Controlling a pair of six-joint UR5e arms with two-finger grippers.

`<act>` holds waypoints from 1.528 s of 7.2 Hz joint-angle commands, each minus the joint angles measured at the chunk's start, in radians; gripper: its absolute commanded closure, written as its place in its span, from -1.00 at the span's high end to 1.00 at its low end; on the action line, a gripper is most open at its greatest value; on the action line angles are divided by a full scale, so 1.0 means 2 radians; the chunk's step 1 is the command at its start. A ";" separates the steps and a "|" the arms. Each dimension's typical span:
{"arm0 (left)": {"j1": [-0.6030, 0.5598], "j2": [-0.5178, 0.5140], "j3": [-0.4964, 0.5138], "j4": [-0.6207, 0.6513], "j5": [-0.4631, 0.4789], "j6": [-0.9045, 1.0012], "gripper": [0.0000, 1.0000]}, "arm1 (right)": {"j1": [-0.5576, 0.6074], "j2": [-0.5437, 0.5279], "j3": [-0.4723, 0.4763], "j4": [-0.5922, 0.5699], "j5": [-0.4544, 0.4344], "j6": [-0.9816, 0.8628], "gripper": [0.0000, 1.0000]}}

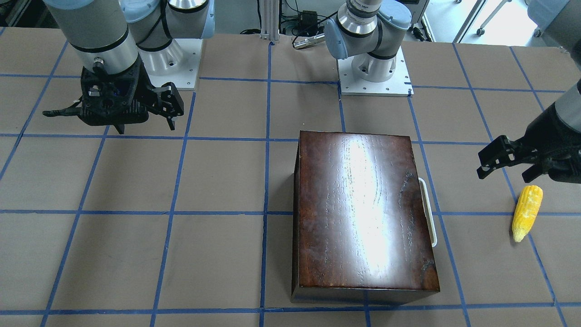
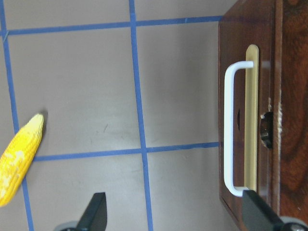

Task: Open drawer and put corn inside
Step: 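Move the left gripper outward beside the cabinet toward the drawer handle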

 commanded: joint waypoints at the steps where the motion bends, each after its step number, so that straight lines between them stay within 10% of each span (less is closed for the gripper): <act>1: 0.012 -0.027 -0.002 0.008 -0.022 0.024 1.00 | -0.001 0.000 0.000 0.000 0.000 0.000 1.00; 11: 0.039 -0.043 -0.021 0.013 -0.104 0.050 1.00 | -0.001 0.000 0.000 0.000 0.000 0.000 1.00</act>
